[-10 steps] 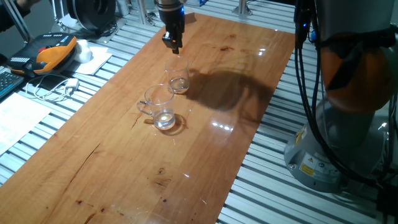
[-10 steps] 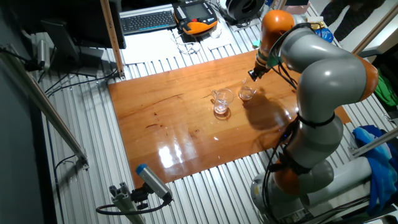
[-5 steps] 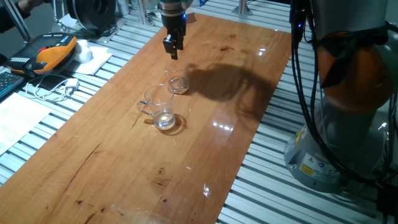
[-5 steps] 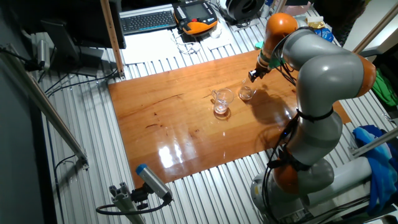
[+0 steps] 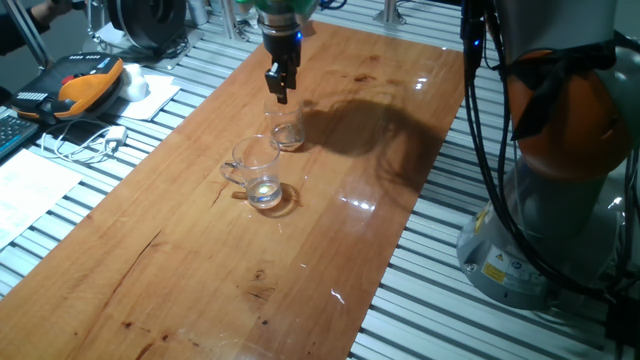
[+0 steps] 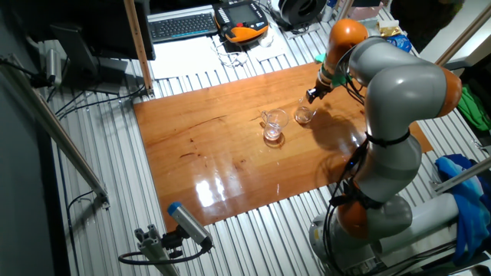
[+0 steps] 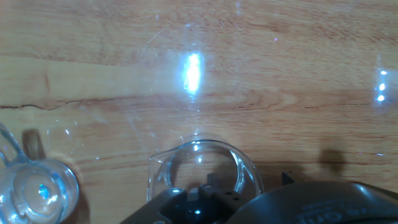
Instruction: Pour the water from one cup into another empty cup
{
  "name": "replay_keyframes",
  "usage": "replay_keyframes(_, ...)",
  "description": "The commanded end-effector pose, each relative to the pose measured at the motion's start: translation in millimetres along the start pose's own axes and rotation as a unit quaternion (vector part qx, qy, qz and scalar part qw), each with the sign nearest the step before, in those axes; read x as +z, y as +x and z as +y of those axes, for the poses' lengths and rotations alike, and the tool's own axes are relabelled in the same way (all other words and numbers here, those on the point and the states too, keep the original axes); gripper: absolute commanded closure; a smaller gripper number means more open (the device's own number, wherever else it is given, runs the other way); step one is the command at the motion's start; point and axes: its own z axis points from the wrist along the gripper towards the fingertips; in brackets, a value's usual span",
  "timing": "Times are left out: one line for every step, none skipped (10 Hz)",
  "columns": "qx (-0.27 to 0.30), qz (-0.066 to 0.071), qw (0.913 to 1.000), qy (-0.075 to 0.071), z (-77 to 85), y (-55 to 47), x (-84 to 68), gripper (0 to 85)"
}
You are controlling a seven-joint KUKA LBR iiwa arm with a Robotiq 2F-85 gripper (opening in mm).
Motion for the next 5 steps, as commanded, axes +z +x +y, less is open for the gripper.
replay_keyframes(-0.001, 0.000, 1.0000, 0.000, 1.0, 0.4, 2.1, 51.0)
replay_keyframes(-0.002, -0.001, 1.0000, 0.000, 2.5, 1.7, 5.1, 51.0)
replay_keyframes(-0.003, -0.002, 1.0000, -0.001, 4.1, 3.4, 7.6, 51.0)
replay_keyframes(-0.004, -0.005, 1.0000, 0.001, 4.7, 5.2, 9.2, 51.0)
replay_keyframes(-0.005, -0.007, 1.0000, 0.000, 4.0, 6.4, 10.6, 51.0)
